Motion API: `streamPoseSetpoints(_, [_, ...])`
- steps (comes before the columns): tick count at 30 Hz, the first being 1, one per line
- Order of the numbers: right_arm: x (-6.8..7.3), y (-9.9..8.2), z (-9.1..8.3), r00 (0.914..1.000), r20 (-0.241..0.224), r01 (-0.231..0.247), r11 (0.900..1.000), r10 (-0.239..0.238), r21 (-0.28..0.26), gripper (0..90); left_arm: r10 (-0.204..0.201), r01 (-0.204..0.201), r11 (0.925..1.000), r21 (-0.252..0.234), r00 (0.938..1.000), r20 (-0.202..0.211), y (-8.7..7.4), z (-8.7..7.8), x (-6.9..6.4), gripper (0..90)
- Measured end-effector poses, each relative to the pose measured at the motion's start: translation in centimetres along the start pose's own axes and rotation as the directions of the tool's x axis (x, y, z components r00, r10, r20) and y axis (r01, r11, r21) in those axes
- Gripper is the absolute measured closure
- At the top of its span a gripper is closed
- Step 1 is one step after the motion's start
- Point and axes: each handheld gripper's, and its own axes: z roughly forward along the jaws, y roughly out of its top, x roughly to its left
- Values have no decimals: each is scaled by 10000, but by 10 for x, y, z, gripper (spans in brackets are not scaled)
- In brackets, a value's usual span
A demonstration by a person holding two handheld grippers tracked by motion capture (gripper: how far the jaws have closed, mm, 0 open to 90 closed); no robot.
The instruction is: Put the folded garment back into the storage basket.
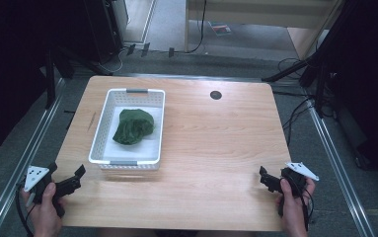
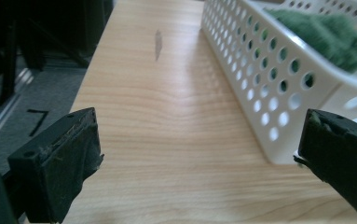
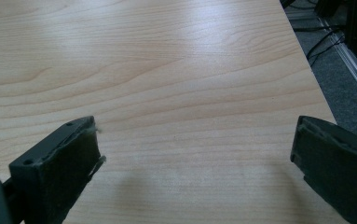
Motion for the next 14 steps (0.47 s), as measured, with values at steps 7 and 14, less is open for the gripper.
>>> streamPoseSetpoints(7, [0, 0, 0, 10000, -1, 0, 10000, 0, -8, 11, 287, -288, 9996, -6, 9987, -411, 0, 0, -2, 0])
streamPoseSetpoints(14, [0, 0, 0, 10000, -3, -16, 10000, 16, 3, 11, -380, 376, 9991, -210, 9991, -168, -1, -3, 6, 0])
